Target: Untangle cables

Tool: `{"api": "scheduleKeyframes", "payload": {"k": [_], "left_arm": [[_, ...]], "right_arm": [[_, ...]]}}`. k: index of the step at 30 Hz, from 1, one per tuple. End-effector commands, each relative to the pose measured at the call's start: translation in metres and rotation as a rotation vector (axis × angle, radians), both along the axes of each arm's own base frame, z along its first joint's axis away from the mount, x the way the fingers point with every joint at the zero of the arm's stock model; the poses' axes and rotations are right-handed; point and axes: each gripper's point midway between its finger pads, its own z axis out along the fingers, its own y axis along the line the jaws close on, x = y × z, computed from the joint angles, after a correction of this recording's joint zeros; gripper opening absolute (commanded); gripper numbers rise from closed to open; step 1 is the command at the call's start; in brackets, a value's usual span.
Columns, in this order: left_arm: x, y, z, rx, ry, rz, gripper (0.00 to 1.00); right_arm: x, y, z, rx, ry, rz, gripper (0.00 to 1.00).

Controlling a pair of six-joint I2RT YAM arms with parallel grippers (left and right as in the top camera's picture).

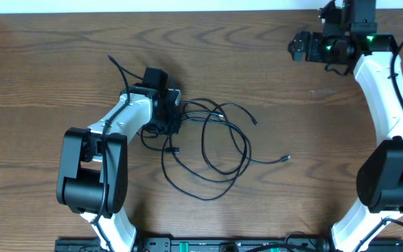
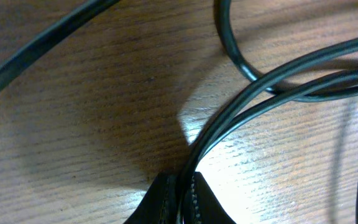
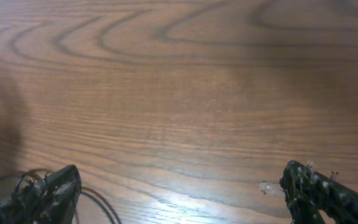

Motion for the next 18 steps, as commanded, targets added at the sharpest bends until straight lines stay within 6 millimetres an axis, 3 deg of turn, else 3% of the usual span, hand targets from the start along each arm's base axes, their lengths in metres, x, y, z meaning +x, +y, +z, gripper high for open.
{"api": "scheduleKeyframes", "payload": {"k": [1,5,10,14,18], "left_arm": [[-0.001,-0.001,0.003,-0.001,0.014,0.071,0.08],[0.023,-0.005,0.055,-0.035,-0.099,0.111,0.07],[0.047,-0.011,0.163,-0.141,-0.372,0.192,0.07],[0.042,-0.010,0.249,-0.251,-0.597,0.261,0.07],[0.023,-0.006,0.317,-0.345,-0.774,0.296,0.07]], "right_arm": [[-0.004,0.016,0.005,0.000,-0.005,0.038,0.99],[-0.007,0.035,0.005,0.002,-0.003,0.078,0.99],[-0.012,0.061,0.005,0.002,-0.007,0.132,0.99],[-0.017,0.080,0.005,0.002,-0.006,0.170,0.99],[-0.024,0.101,0.003,-0.001,0.002,0.219,0.99]]}}
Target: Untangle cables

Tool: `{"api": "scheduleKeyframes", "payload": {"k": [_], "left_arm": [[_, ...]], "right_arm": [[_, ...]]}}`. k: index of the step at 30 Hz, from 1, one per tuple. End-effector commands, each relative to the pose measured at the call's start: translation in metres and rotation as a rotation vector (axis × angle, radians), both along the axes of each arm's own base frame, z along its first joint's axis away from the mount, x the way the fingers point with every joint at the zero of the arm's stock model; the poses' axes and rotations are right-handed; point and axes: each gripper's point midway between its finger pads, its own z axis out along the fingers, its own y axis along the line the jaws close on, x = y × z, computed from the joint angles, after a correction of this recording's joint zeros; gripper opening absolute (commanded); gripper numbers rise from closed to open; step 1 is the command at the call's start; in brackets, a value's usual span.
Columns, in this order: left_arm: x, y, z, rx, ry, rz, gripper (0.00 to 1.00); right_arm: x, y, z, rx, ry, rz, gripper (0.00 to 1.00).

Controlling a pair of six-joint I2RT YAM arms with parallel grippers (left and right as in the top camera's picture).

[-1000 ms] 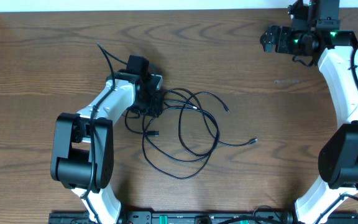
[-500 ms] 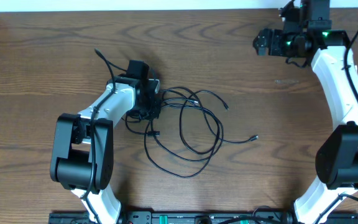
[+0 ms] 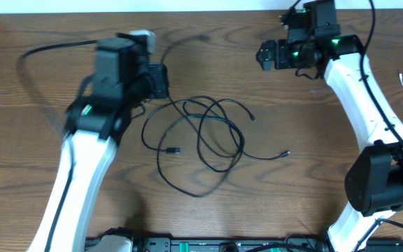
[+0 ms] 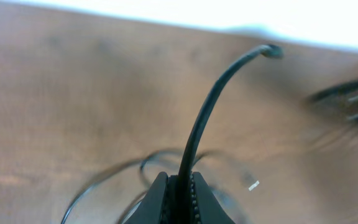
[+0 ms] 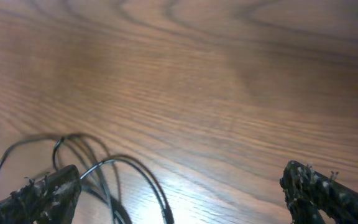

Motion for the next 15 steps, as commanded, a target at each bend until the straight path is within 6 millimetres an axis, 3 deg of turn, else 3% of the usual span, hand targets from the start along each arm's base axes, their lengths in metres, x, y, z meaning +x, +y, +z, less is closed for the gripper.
{"api": "scheduleKeyframes", "payload": {"k": [1,9,15], "left_arm": [[-0.016,0.002,0.043,-0.095,-0.097,0.044,0.08],[-0.063,0.011,0.151,-0.228,-0.437,0.052,0.07],[-0.079,0.014,0.178,-0.285,-0.517,0.058,0.08]], "right_arm": [[-0.007,0.019,0.005,-0.003,-0.009,0.050,0.99],[-0.038,0.061,-0.019,-0.025,0.057,0.173,0.99],[-0.055,0.102,-0.023,0.019,0.053,0.275,0.99]]}}
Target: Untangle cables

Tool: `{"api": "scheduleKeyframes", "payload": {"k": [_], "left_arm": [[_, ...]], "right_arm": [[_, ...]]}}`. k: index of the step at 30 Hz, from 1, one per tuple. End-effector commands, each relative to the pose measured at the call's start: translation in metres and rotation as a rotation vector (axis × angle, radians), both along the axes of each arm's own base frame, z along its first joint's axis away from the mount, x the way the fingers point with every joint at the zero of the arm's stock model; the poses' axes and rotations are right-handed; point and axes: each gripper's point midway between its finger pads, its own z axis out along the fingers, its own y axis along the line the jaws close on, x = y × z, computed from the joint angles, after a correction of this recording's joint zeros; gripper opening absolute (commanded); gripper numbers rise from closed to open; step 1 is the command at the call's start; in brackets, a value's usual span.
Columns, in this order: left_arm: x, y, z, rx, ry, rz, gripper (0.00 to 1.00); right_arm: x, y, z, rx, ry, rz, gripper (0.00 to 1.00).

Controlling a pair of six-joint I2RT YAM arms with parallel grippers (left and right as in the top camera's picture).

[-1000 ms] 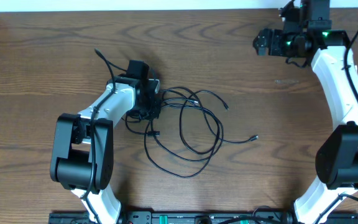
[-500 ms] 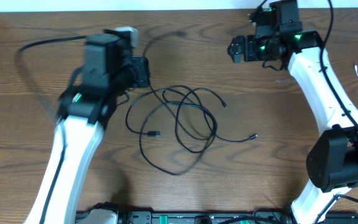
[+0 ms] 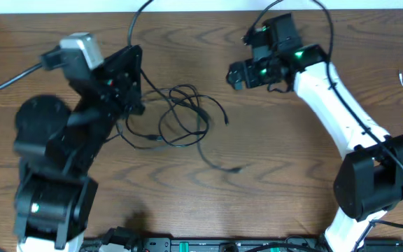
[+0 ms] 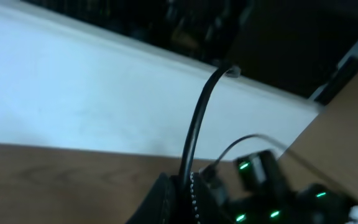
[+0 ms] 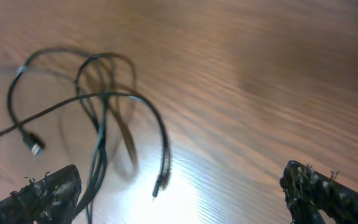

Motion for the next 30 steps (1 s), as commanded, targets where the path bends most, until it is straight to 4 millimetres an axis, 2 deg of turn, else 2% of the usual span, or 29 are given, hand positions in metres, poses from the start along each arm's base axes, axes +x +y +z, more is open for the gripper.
{"api": "scheduleKeyframes", "payload": {"k": [1,8,14,17,21,27,30], "left_arm": [[-0.002,0.001,0.010,-0.056,-0.017,0.005,0.07],[-0.001,0.011,0.051,-0.133,-0.168,0.058,0.08],[-0.006,0.013,0.073,-0.163,-0.254,0.061,0.07],[-0.007,0.014,0.080,-0.169,-0.280,0.060,0.07],[-0.008,0.014,0.083,-0.172,-0.293,0.059,0.07],[-0.007,0.014,0.082,-0.172,-0.291,0.059,0.07],[-0.007,0.016,0.082,-0.174,-0.291,0.072,0.08]], "right_arm": [[-0.013,0.026,-0.001,0.029,0.003,0.078,0.99],[-0.038,0.075,-0.014,0.076,0.052,0.169,0.97],[-0.048,0.095,-0.049,0.049,0.113,0.206,0.87],[-0.051,0.102,-0.070,0.032,0.138,0.226,0.79],[-0.056,0.108,-0.093,0.007,0.160,0.264,0.77],[-0.057,0.114,-0.092,0.015,0.146,0.297,0.69],[-0.061,0.118,-0.092,0.012,0.136,0.333,0.69]]}}
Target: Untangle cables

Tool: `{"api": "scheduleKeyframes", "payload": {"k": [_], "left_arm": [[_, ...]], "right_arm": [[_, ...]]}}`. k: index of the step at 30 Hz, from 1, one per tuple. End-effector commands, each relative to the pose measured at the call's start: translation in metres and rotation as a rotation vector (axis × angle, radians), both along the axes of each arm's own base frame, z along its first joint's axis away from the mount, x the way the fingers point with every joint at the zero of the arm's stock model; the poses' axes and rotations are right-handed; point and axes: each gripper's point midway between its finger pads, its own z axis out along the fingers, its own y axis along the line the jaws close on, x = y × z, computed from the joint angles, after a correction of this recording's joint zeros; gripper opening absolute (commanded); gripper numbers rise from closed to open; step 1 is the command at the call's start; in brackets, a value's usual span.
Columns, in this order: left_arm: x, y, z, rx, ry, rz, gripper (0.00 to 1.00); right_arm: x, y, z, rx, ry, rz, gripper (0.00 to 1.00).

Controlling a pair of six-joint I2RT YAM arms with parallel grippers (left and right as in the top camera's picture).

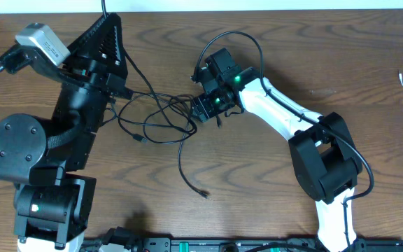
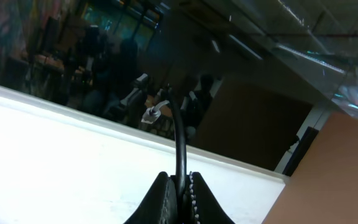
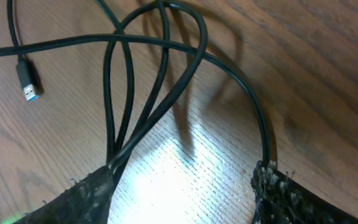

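The black cable tangle (image 1: 161, 117) lies on the wooden table left of centre. One strand rises from it to my left gripper (image 1: 108, 22), which is lifted high and shut on that cable (image 2: 180, 149); its connector end (image 2: 153, 114) sticks up past the fingers. My right gripper (image 1: 208, 106) is low at the tangle's right edge, open, with several strands (image 3: 157, 93) running between its fingers (image 3: 82, 199). A USB plug (image 3: 27, 78) lies on the wood nearby. A loose plug end (image 1: 203, 192) trails toward the front.
A thin white cable lies at the table's right edge. The table's far edge (image 1: 257, 10) meets a white strip. A black bar (image 1: 208, 245) runs along the front edge between the arm bases.
My right gripper has moved from behind the tangle down onto its right edge, strands now between its open fingers. My left gripper is higher with the cable. The loose end has shifted left and frontward.
My left gripper was down on the tangle, shut on a strand, the right one open at the far back right. The left then stood lifted at the back left, then higher, the tangle shifting left. The right stood nearer at each moment and is now on the tangle.
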Motion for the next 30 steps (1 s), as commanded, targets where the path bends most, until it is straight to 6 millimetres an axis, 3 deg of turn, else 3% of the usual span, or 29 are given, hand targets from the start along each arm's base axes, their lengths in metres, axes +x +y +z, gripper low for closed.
{"api": "scheduleKeyframes", "payload": {"k": [1,5,8,15,18,21,25,30], "left_arm": [[-0.003,0.006,0.007,-0.017,-0.019,0.027,0.07],[-0.001,0.005,0.004,-0.021,-0.003,0.026,0.07],[0.003,0.005,0.000,-0.025,0.011,0.024,0.07],[0.013,0.003,-0.010,-0.035,0.053,0.019,0.08],[0.013,0.003,-0.010,-0.037,0.055,0.019,0.08],[0.013,0.004,-0.015,-0.033,0.076,0.026,0.07],[0.014,0.017,-0.027,-0.026,0.128,0.066,0.07],[0.024,0.045,-0.066,-0.012,0.284,0.179,0.08]], "right_arm": [[-0.010,0.013,0.008,0.031,-0.017,0.090,0.70],[-0.028,0.032,0.032,0.157,0.050,0.183,0.71],[-0.037,0.032,0.035,0.167,0.163,0.098,0.68],[-0.063,0.030,0.000,0.054,0.356,-0.032,0.55],[-0.070,0.032,-0.016,0.028,0.391,-0.031,0.43],[-0.060,0.027,-0.013,0.040,0.379,-0.055,0.27],[-0.022,-0.002,-0.004,-0.029,0.271,-0.146,0.01],[0.030,-0.056,0.042,-0.111,0.100,-0.219,0.01]]}}
